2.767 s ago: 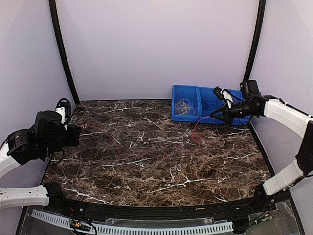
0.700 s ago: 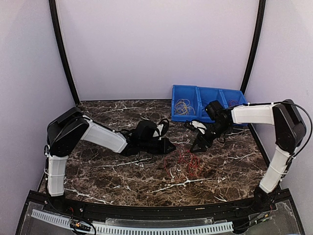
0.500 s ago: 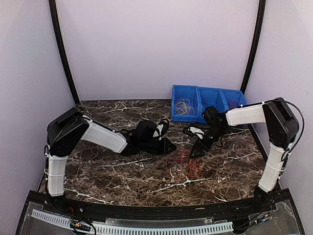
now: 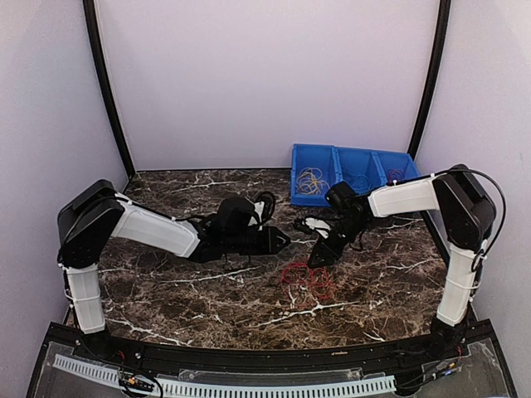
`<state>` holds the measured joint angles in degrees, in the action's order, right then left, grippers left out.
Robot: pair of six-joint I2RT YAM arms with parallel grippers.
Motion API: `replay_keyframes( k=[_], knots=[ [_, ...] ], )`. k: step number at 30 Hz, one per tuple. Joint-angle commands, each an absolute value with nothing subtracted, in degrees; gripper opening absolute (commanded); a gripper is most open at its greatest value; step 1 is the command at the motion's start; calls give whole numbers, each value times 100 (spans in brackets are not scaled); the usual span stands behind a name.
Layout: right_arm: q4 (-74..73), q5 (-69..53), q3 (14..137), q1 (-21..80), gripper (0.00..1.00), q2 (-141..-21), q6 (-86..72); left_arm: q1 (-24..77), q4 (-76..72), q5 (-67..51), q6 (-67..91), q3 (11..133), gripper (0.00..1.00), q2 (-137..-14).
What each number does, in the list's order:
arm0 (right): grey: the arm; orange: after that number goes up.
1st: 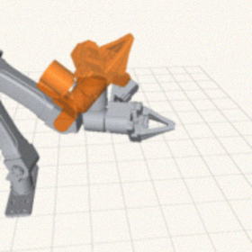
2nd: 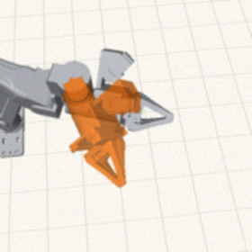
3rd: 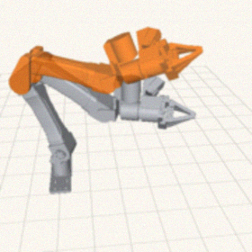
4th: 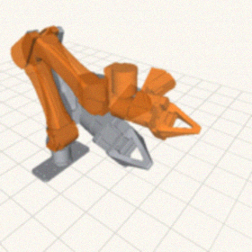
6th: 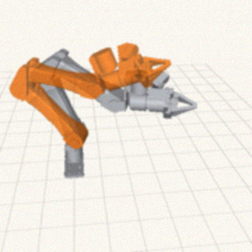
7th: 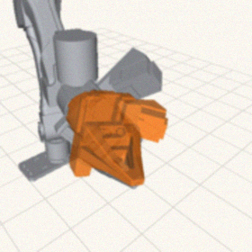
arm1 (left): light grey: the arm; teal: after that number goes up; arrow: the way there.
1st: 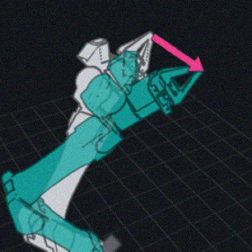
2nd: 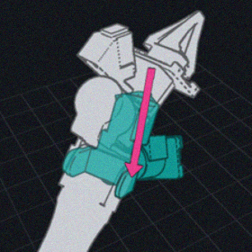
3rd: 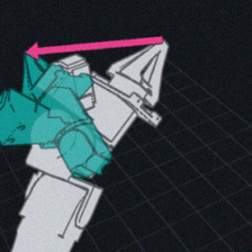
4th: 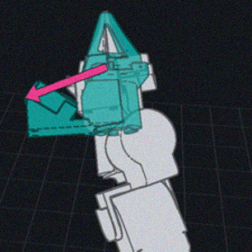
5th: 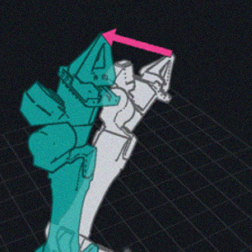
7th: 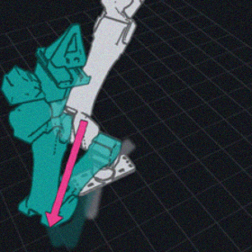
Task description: Untangle the cables
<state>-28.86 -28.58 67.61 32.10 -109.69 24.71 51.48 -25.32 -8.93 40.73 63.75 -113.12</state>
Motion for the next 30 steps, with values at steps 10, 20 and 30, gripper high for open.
replay_keyframes(
  k=[10, 20, 30],
  knots=[
    [-2303, -1225, 6215, 4164, 13, -11003, 2678, 4950, -2132, 852, 3701, 4827, 30, -8962],
    [-3021, -1455, 6768, 3148, 0, -9770, 2661, 4782, -1967, 1174, 3600, 4324, 31, -8289],
    [-3037, -1765, 8254, 831, 0, -9077, 2348, 4737, -2115, 1081, 3648, 4169, 32, -8349]
  ],
)
